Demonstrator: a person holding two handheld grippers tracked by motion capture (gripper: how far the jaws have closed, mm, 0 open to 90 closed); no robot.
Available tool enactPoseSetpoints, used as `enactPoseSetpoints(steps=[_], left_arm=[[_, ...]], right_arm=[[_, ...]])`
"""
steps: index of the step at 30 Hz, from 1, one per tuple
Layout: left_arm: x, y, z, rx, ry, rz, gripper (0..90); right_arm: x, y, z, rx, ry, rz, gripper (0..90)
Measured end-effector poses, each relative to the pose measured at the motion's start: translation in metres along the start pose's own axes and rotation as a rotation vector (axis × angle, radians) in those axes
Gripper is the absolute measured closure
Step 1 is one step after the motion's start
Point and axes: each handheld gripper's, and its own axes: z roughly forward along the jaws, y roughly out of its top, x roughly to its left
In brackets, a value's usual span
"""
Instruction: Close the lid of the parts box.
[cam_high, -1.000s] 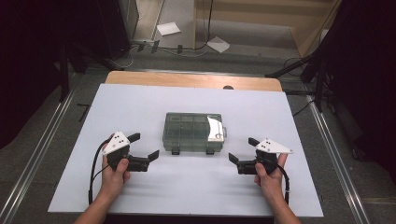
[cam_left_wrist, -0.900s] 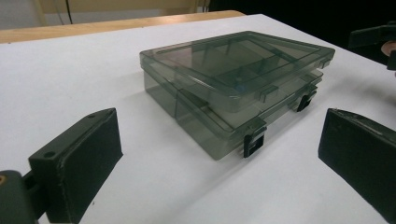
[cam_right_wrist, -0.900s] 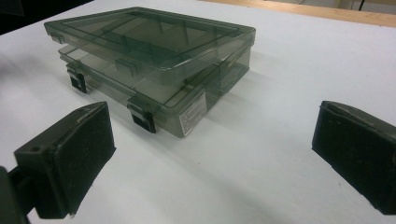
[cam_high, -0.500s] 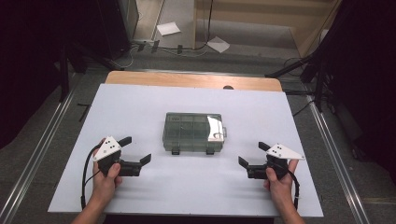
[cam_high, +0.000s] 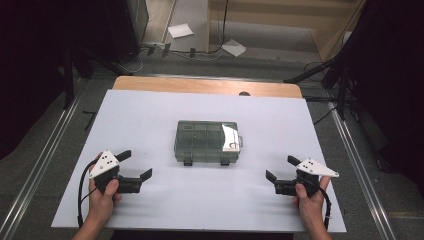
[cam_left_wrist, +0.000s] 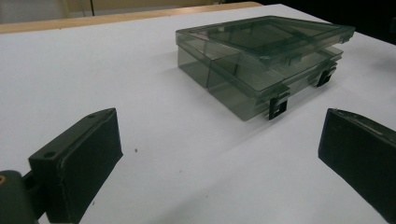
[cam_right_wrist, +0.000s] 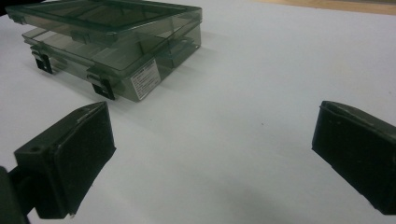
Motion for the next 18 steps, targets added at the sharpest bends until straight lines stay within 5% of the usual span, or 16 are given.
enactPoseSetpoints(steps=[18], left_arm=[[0.013, -0.010, -0.027, -0.004, 0.068, -0.020, 0.0]], right_arm=[[-0.010, -0.010, -0.017, 0.005, -0.025, 0.028, 0.0]])
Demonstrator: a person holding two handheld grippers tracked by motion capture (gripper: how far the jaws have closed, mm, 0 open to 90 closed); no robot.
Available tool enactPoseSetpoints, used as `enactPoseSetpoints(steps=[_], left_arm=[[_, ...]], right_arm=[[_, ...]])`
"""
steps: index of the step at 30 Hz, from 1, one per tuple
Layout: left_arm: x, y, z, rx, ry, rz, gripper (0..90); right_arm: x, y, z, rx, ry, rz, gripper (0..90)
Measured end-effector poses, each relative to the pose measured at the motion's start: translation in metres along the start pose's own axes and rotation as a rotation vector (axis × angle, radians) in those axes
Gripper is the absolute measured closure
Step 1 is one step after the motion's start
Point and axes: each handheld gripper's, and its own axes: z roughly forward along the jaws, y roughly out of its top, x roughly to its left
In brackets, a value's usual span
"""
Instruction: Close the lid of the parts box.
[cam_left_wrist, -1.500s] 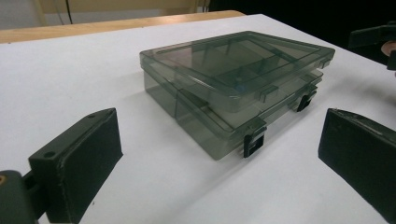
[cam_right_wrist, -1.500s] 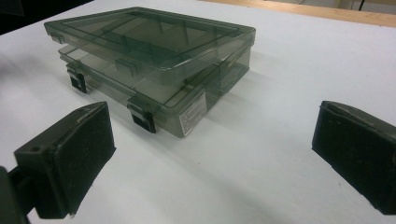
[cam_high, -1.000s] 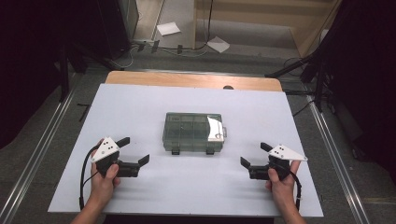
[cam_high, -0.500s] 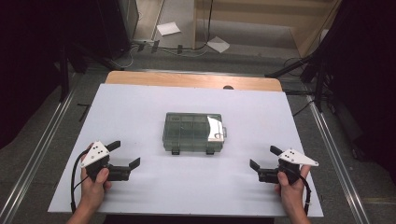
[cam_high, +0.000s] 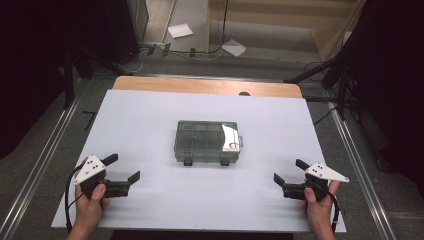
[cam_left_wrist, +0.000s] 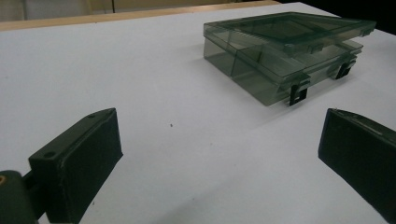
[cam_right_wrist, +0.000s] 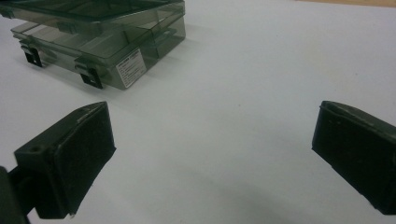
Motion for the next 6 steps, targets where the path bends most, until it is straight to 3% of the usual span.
enactPoseSetpoints(steps=[6], left_arm=[[0.0024, -0.0026, 0.0019, 0.040, 0.027, -0.009, 0.0]], right_arm=[[-0.0003, -0.0027, -0.0003, 0.009, -0.003, 0.004, 0.0]])
